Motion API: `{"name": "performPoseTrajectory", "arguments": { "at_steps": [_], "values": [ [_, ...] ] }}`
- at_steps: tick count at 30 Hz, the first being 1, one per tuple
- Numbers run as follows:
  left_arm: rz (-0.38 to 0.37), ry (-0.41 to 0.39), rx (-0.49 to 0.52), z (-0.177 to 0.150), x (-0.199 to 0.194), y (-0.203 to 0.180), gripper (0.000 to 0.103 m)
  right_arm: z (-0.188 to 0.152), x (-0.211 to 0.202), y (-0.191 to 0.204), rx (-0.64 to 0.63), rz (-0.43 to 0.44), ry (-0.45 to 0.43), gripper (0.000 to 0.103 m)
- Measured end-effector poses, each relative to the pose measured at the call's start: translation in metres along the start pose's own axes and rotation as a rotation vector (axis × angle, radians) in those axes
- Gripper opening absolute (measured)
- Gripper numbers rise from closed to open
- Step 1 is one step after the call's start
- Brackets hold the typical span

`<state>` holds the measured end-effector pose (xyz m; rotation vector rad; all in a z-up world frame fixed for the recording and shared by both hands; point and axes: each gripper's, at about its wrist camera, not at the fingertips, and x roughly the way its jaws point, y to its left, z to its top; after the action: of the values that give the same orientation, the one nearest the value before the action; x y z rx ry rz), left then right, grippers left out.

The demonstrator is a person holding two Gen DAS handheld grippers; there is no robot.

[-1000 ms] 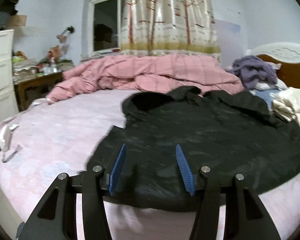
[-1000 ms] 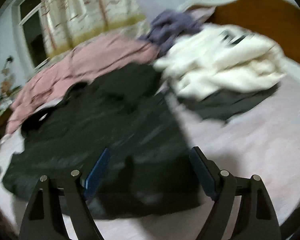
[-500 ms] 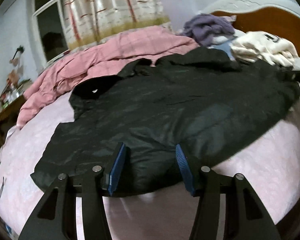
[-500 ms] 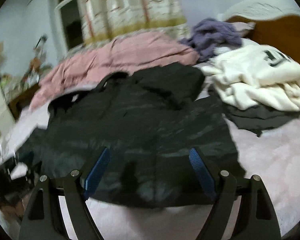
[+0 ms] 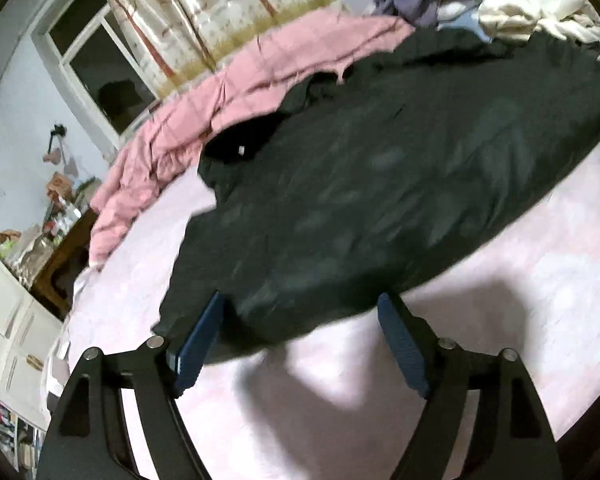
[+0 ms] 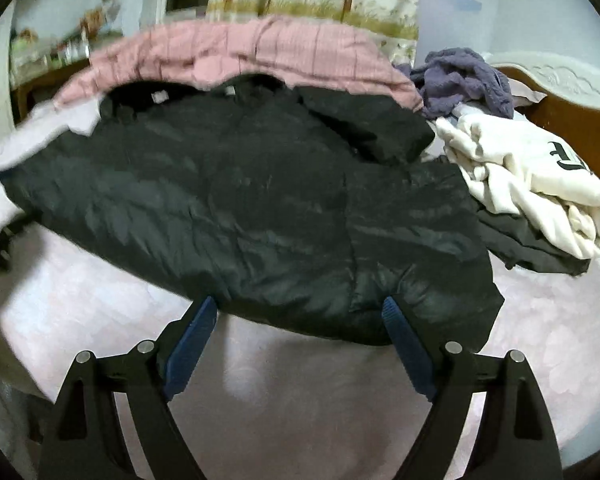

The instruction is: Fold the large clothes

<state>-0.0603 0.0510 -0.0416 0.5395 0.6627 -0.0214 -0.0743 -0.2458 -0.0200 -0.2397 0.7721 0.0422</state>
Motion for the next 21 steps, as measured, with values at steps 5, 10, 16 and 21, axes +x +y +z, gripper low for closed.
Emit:
{"name": "performPoseTrajectory", "arguments": {
  "at_steps": [5, 10, 16, 21],
  "values": [
    [-0.024, -0.022, -0.008, -0.01, 0.003, 0.009, 0.079, -0.001, 0.007, 0.011, -0.069, -0.06, 0.02, 0.087],
    [0.113, -0.068, 0.074, 0.01, 0.016, -0.002, 0.058, 0.005, 0.014, 0.012, -0.081, -0.148, 0.006, 0.088],
    [0.076, -0.042, 0.018, 0.014, 0.028, 0.0, 0.027, 0.012, 0.024, 0.0, -0.069, -0.319, 0.015, 0.047],
    [0.104, -0.076, 0.001, 0.006, -0.004, 0.0, 0.014, 0.009, -0.006, -0.003, -0.043, -0.274, -0.084, 0.022]
  ]
}}
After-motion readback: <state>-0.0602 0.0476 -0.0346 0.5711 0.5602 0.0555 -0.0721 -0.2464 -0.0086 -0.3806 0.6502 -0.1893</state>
